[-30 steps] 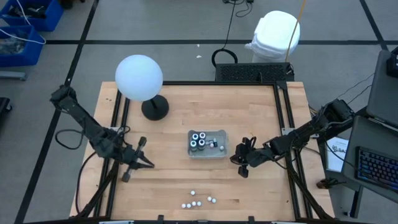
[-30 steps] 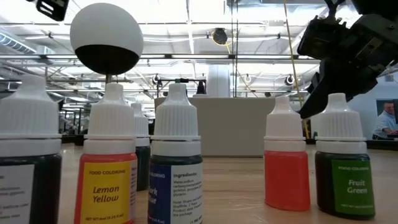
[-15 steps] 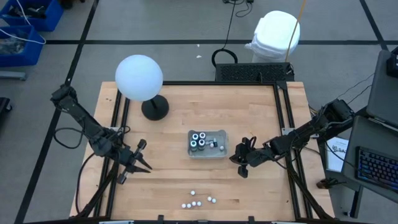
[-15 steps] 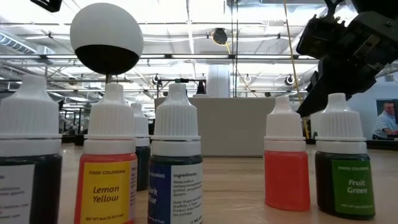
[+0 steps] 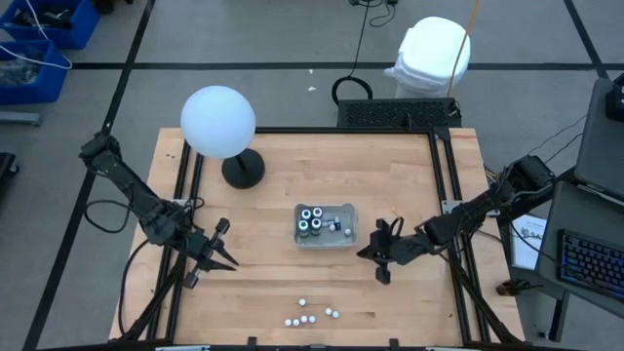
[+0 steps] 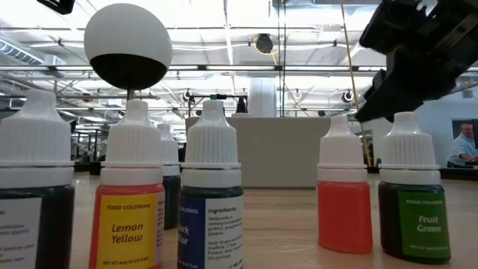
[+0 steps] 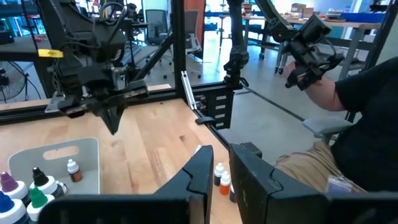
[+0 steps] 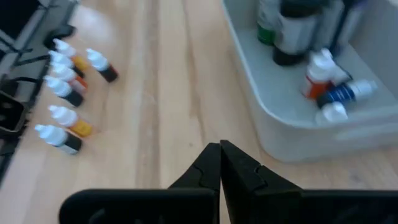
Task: Pick & Place food coloring
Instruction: Put the small green food coloring bottle into the gray bin
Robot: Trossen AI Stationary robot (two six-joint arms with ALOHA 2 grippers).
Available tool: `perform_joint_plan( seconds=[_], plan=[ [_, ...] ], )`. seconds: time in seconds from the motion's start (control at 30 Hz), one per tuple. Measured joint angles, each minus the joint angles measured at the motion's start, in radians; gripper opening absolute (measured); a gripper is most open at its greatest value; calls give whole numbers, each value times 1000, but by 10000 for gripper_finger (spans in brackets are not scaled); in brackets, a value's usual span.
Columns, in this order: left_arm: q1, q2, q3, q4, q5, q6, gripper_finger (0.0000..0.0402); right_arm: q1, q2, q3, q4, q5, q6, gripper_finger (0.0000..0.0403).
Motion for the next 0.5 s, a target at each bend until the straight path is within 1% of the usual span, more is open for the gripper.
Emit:
perform_joint_plan(
  seconds=[0.3, 0.5],
  plan=[
    [0, 0, 0, 0, 0, -1, 58, 29, 0, 0, 144, 2, -202, 0],
    [0, 0, 0, 3, 0, -3, 58, 12, 0, 0, 167, 2, -241, 0]
  ],
)
